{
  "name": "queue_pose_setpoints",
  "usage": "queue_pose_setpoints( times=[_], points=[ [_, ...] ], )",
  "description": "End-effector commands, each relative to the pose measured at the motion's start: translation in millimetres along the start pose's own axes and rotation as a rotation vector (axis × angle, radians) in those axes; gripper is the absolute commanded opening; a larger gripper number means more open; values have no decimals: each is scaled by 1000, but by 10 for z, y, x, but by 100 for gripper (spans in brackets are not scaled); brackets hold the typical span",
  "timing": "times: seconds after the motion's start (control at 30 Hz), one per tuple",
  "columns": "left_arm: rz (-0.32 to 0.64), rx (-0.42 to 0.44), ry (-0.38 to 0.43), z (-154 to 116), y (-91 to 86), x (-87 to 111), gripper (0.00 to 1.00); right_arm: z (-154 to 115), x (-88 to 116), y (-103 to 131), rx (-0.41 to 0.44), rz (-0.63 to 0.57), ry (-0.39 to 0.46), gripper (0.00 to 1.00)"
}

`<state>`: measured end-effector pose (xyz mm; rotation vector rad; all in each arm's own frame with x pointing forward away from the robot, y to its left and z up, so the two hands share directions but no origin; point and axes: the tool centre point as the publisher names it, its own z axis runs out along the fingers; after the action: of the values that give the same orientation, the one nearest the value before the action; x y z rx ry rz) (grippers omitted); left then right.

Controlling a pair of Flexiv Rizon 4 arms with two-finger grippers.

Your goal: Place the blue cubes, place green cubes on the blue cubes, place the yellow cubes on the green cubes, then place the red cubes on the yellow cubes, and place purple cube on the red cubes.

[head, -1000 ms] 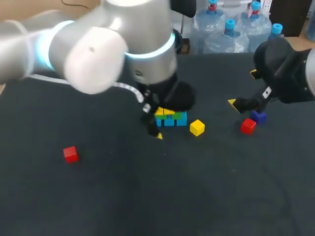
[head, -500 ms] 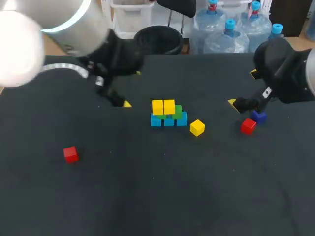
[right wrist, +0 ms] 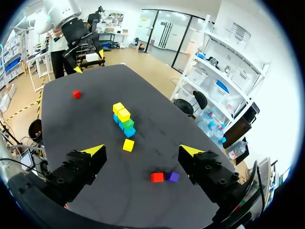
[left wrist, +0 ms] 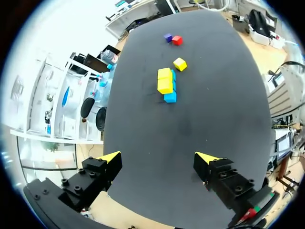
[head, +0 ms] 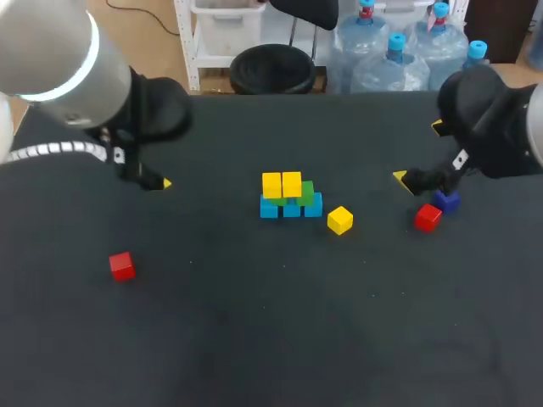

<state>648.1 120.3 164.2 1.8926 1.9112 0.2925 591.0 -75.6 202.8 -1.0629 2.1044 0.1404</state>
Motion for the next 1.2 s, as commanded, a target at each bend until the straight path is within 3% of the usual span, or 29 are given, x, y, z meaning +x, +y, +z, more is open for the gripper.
queue_pose_setpoints(
  times=[0.03, 0.2, 0.53, 0.87, 1.2],
  points=[
    [-1, 2, 21, 65, 33, -56, 100, 14, 22, 15, 9, 1, -10, 100],
    [-1, 2, 21, 65, 33, -56, 100, 52, -67, 75, -10, -30, -2, 100],
    [-1, 2, 21, 65, 33, -56, 100, 449, -179, 341, -142, -154, 156, 100],
    [-1, 2, 21, 65, 33, -56, 100, 708, -128, 417, -206, -94, 275, 100],
    [-1, 2, 21, 65, 33, -56, 100, 1015, 101, 504, -291, -18, 232, 100]
  ],
)
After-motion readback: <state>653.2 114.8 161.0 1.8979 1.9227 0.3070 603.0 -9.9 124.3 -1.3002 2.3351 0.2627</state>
